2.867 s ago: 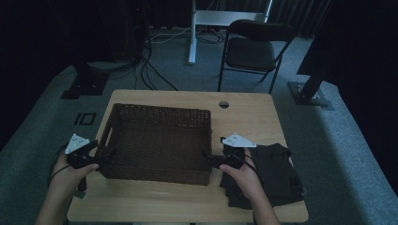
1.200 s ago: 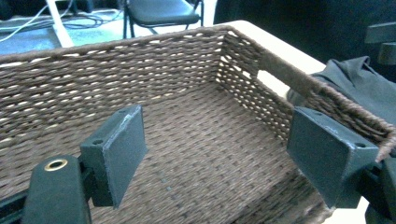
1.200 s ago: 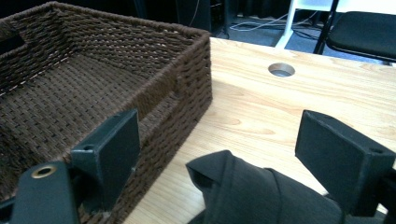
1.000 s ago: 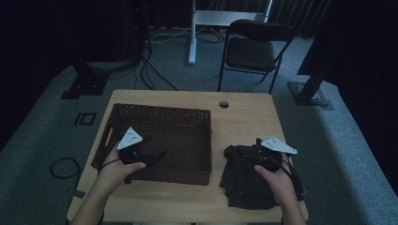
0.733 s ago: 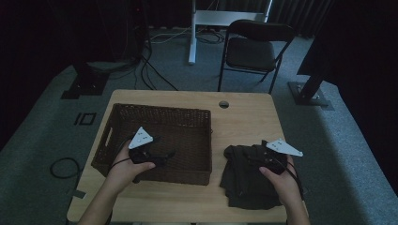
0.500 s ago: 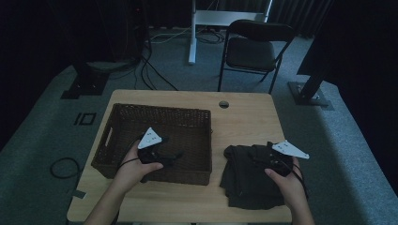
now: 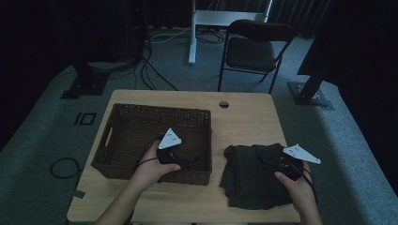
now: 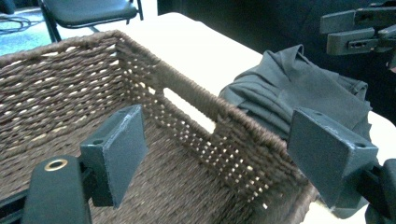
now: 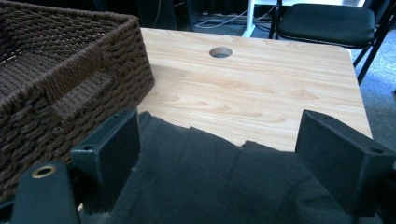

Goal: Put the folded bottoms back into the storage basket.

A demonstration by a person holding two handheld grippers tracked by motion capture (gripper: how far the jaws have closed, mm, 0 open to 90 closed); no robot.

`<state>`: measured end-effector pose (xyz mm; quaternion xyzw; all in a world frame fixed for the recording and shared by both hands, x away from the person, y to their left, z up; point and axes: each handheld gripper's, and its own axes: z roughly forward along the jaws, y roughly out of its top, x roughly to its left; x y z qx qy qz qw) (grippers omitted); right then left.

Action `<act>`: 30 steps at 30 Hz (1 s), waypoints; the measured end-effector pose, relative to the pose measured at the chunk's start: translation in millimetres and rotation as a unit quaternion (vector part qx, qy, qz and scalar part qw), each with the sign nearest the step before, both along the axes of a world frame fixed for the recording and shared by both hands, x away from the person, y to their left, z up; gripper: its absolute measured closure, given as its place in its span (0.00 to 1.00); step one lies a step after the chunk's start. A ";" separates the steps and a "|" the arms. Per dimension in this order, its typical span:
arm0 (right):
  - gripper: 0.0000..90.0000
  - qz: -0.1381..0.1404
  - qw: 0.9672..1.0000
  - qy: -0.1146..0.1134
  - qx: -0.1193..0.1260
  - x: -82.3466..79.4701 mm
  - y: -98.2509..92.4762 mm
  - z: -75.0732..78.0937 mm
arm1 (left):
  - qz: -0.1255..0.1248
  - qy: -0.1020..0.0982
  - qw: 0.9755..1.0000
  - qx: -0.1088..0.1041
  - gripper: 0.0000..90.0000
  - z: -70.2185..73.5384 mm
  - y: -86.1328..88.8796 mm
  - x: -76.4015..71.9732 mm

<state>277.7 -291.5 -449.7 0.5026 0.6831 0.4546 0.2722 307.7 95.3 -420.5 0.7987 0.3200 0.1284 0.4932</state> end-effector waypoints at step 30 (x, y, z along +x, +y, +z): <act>0.15 -0.036 0.999 0.012 -0.004 -10.7 -44.2 -12.2 | -0.074 0.007 0.997 -0.024 0.22 -5.0 -103.4 -10.1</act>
